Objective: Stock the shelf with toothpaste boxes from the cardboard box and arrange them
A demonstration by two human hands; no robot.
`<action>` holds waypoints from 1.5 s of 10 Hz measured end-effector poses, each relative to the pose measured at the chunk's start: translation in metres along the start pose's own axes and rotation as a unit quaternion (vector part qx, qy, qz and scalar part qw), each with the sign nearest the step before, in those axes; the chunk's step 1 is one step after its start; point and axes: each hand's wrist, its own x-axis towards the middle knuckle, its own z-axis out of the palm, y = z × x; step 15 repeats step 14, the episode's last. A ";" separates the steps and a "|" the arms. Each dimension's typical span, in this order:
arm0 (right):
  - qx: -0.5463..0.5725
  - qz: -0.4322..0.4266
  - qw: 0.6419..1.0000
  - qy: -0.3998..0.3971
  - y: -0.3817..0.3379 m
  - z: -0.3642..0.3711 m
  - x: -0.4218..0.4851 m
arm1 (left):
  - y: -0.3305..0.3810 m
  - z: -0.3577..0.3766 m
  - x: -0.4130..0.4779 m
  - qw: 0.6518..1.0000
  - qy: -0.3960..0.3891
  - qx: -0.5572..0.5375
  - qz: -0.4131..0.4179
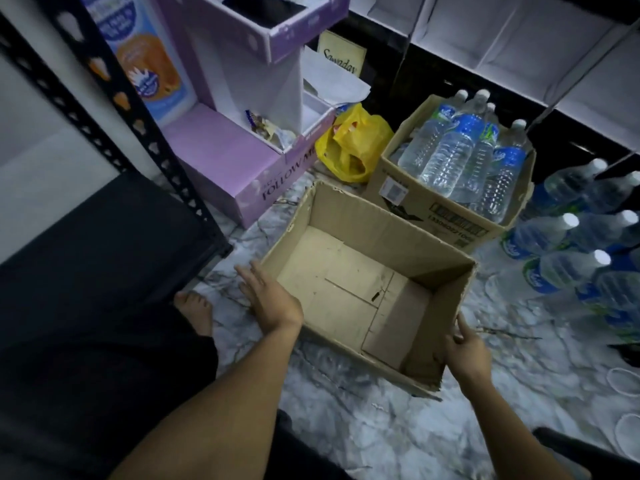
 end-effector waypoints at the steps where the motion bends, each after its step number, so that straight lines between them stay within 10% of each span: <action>1: 0.022 0.015 1.000 -0.006 -0.006 0.004 0.003 | -0.017 -0.002 0.014 0.999 0.032 -0.002 -0.025; 12: 0.251 0.027 0.958 -0.135 -0.113 0.048 -0.005 | -0.007 -0.044 0.065 0.976 -0.164 -0.111 -0.095; 15: 0.192 -0.067 0.978 0.036 -0.164 -0.021 -0.030 | 0.051 -0.085 0.022 0.975 -0.202 0.071 0.062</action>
